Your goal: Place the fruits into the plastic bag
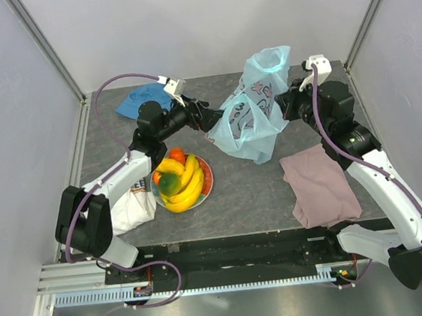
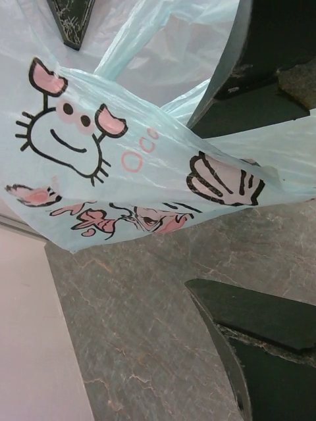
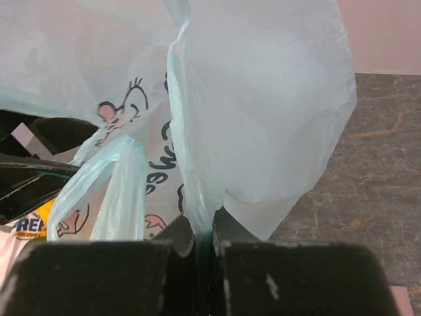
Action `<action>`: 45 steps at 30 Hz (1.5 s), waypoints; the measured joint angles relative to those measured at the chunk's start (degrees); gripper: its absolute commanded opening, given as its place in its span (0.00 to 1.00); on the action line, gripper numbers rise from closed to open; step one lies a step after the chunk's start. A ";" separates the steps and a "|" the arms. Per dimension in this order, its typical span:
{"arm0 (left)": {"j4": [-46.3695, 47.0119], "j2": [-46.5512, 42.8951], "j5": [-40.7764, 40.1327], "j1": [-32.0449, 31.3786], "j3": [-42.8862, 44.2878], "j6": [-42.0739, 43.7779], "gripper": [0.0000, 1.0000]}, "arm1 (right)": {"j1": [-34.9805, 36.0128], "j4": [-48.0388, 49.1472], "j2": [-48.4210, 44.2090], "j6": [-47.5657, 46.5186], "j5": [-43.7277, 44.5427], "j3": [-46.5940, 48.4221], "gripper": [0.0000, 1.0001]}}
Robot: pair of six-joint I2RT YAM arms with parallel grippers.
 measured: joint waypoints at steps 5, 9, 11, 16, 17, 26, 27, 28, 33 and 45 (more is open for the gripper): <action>-0.04 0.42 -1.14 -0.52 0.00 0.74 0.94 | 0.00 -1.46 0.00 -1.25 -3.15 0.33 0.00; 0.57 0.11 -2.10 -0.50 -0.74 0.74 0.92 | 0.00 -2.75 -0.15 -1.64 -3.43 0.33 0.00; 0.50 -0.02 -2.89 -0.52 -1.42 0.79 0.91 | 0.00 -3.26 -0.44 -1.75 -3.43 0.33 0.00; 0.50 0.11 -3.21 -0.52 -1.62 0.81 0.88 | 0.00 -3.48 -1.42 -1.75 -3.82 0.33 0.00; 0.61 0.44 -3.21 -0.59 -1.62 0.81 0.88 | 0.00 -3.45 -1.53 -1.77 -4.02 0.33 0.00; 0.81 6.80 -2.69 -1.73 -1.29 0.04 0.10 | 0.00 -2.99 -1.68 -1.57 -7.06 -0.48 0.00; 0.68 7.13 -2.73 -1.75 -1.27 0.02 0.05 | 0.00 -3.10 -1.68 -1.55 -6.93 -0.66 0.00; 0.20 7.28 -2.93 -1.81 -1.20 0.17 0.02 | 0.00 -3.21 -1.66 -1.57 -6.40 -0.81 0.00; -4.26 7.17 -8.59 -1.81 -0.61 2.16 0.02 | 0.00 -4.42 -1.97 -1.79 -0.57 -0.83 0.00; -12.92 6.97 -14.75 3.72 -0.22 3.32 0.02 | 0.00 -7.37 -4.31 -2.19 8.68 -0.74 0.00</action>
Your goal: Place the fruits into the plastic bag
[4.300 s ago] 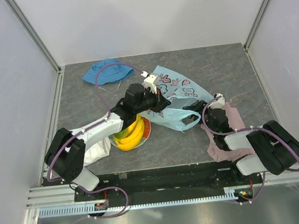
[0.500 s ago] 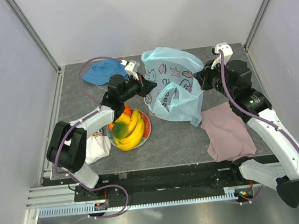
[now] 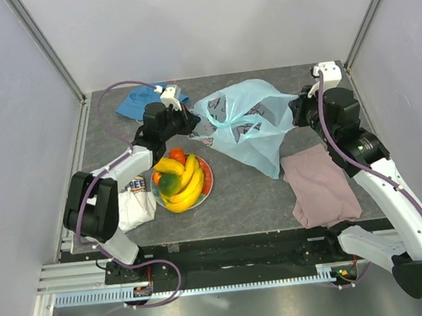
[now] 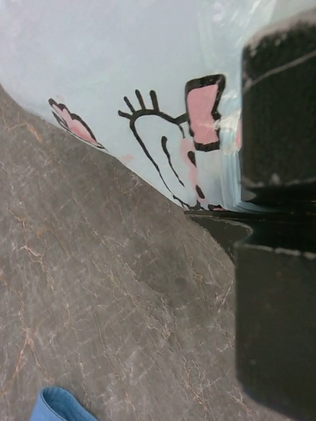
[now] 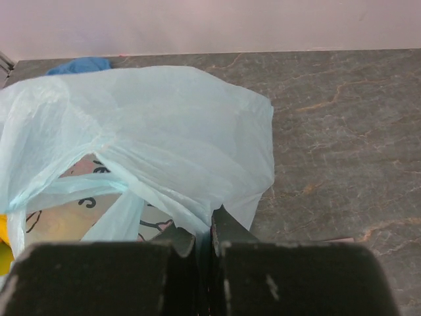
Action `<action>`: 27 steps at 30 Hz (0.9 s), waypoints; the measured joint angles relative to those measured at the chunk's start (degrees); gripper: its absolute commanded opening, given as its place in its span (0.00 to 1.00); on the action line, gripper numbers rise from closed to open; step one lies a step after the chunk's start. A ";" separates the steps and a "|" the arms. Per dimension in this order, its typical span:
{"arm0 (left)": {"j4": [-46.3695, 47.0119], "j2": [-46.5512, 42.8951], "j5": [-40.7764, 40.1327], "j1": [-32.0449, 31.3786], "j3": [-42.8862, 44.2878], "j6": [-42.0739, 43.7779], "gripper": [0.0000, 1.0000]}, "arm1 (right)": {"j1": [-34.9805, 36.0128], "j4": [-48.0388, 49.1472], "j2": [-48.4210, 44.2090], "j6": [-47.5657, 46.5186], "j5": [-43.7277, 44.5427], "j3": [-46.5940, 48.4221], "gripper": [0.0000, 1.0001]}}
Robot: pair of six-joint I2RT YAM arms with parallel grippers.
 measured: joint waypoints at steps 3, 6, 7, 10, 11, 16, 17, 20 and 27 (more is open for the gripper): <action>-0.39 0.33 1.14 -0.09 1.36 -0.04 0.26 | 0.00 0.63 0.96 0.90 -1.68 -0.04 0.00; -0.33 0.42 2.86 -0.22 2.64 -0.22 0.67 | 0.00 3.02 2.19 2.69 -3.87 -1.90 0.00; -0.22 0.42 3.54 -0.22 2.89 -0.22 0.75 | 0.00 4.04 2.49 3.54 -4.55 -3.10 0.00; 0.15 0.35 5.60 -0.22 2.93 -0.87 0.79 | 0.00 6.47 3.30 5.97 -5.73 -6.99 0.00; 0.55 0.11 6.16 -0.22 2.54 -0.98 0.80 | 0.00 7.13 3.67 6.86 -5.88 -8.11 0.00; 1.11 -5.40 7.32 -0.22 -3.23 -2.25 0.83 | 0.00 10.93 4.87 10.47 -5.53 -11.76 0.00; 1.14 -6.73 7.21 -0.22 -4.31 -2.69 0.83 | 0.02 11.45 4.92 10.99 -5.40 -12.07 0.00; 1.01 -11.91 6.12 -0.33 -8.61 -3.85 0.84 | 0.00 13.97 5.11 12.48 -4.79 -12.81 0.00; -3.56 -21.62 -2.86 -1.88 -16.37 -4.31 0.84 | 0.00 17.97 5.86 14.45 -4.39 -13.86 0.00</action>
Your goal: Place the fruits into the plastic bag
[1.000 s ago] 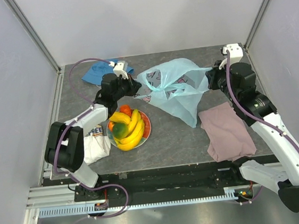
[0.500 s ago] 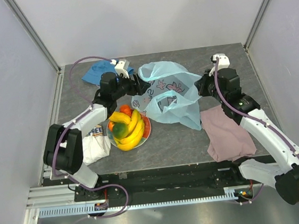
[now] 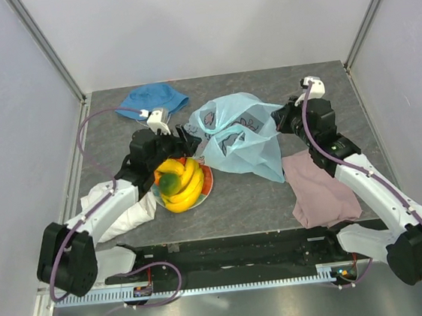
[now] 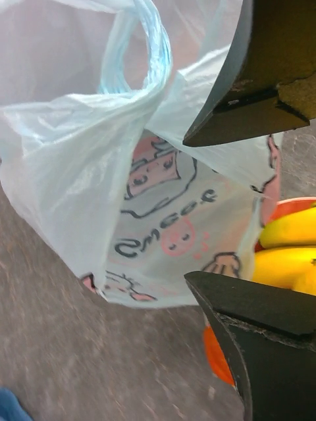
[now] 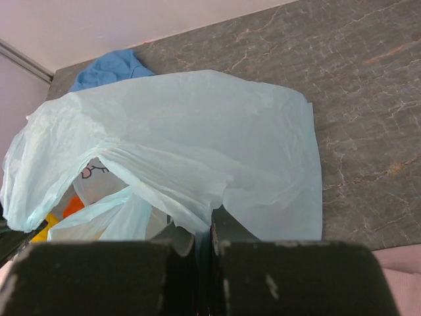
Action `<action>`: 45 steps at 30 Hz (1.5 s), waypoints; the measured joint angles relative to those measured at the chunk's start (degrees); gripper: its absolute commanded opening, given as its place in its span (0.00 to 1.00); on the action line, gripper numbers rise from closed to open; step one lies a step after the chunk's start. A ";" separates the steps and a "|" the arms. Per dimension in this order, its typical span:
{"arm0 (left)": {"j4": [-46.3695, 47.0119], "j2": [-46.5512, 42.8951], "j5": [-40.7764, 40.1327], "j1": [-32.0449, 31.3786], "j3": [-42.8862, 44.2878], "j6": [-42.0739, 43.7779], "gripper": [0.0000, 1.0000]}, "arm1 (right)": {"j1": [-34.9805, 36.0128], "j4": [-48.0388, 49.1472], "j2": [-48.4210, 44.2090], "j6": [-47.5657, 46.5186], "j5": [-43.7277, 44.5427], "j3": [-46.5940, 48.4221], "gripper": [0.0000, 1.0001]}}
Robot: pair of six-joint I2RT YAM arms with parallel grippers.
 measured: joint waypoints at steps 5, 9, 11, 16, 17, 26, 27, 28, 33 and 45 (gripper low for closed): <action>-4.13 -8.63 -12.11 -2.56 -4.92 -2.84 0.97 | 0.00 0.50 0.42 0.17 -0.02 -0.22 0.00; -6.47 -15.37 -18.73 -1.99 -7.56 -5.79 0.99 | 0.00 0.79 0.39 0.20 -0.02 -0.94 0.00; -7.19 -17.64 -19.04 -0.48 -8.13 -7.63 0.99 | 0.00 0.85 0.39 0.22 -0.04 -1.27 0.00; -7.93 -19.76 -12.83 9.90 -10.43 -12.87 0.99 | 0.00 1.20 0.37 0.22 -0.13 -1.60 0.00; -8.41 -19.78 -11.43 12.57 -10.91 -13.86 0.99 | 0.00 1.20 0.37 0.22 -0.17 -1.60 0.00; -11.76 -19.76 -4.50 19.08 -13.14 -18.73 0.99 | 0.00 1.22 0.24 0.15 -0.48 -1.62 0.00; -11.72 -19.71 -4.04 19.54 -13.62 -19.30 0.99 | 0.00 1.22 0.17 0.13 -0.52 -1.62 0.00; -11.76 -19.71 -3.61 19.96 -14.08 -19.80 0.99 | 0.00 1.22 0.11 0.09 -0.55 -1.62 0.00; -11.37 -19.45 -2.97 20.96 -16.33 -21.57 0.99 | 0.00 1.22 -0.50 -0.31 -0.74 -1.62 0.00; -4.11 -13.84 1.64 22.58 -19.50 -25.11 0.87 | 0.00 1.25 -1.92 -0.57 -1.14 -1.62 0.00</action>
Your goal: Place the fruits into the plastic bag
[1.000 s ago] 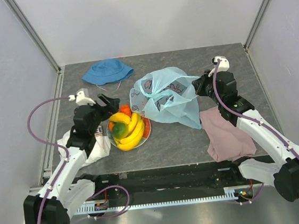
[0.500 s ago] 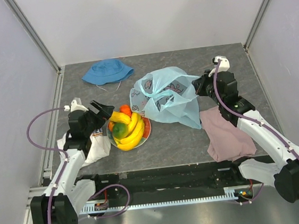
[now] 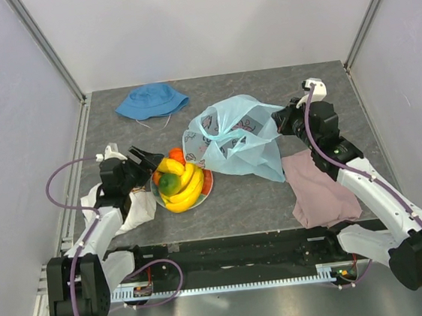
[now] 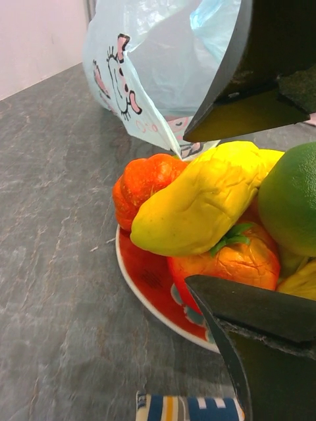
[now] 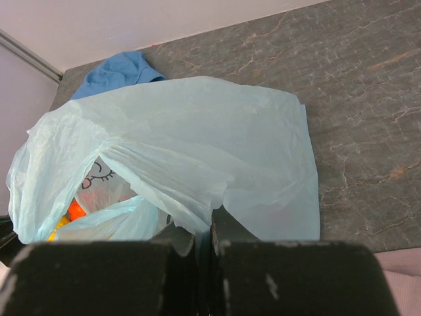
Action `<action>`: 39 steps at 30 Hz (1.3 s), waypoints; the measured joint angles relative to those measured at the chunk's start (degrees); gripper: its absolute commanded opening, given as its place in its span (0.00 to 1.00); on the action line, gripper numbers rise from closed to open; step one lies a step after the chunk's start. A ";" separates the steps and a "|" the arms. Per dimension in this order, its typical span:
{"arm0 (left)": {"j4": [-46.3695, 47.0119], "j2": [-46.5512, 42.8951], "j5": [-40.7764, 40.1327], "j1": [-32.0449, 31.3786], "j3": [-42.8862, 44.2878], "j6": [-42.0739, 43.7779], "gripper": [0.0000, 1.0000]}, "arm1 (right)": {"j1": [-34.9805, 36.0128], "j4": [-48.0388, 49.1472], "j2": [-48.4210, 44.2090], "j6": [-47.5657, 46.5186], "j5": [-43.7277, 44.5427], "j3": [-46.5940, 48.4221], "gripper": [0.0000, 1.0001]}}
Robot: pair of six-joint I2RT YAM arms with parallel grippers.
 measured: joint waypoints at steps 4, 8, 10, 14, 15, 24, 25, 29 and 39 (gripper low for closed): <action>2.05 0.79 1.53 0.15 -0.50 -0.70 0.86 | 0.00 0.00 -0.46 0.00 0.00 0.00 0.00; 3.56 1.18 2.36 0.17 -0.90 -1.16 0.85 | 0.00 0.00 -0.98 -0.04 0.00 0.00 0.00; 4.02 1.77 2.60 0.22 -0.92 -1.40 0.85 | 0.00 -0.02 -1.14 -0.04 -0.02 0.00 0.00; 4.98 3.26 2.93 0.50 -0.94 -1.92 0.84 | 0.00 -0.02 -1.16 -0.04 -0.02 0.00 0.00; 5.53 3.65 3.17 0.55 -1.03 -2.12 0.84 | 0.00 -0.04 -1.18 -0.07 -0.04 0.00 0.00; 8.33 5.38 4.31 0.66 -1.81 -3.08 0.76 | 0.00 -0.04 -1.57 -0.04 -0.04 0.00 0.00; 8.48 5.51 4.33 0.66 -1.81 -3.15 0.75 | 0.00 -0.04 -1.57 -0.04 -0.04 0.00 0.00; 9.05 5.97 4.57 0.96 -1.86 -3.28 0.70 | 0.00 -0.04 -1.57 -0.04 -0.04 0.00 0.00; 9.57 6.10 5.35 2.69 -2.27 -4.02 0.55 | 0.00 -0.04 -1.57 -0.02 -0.07 0.00 0.00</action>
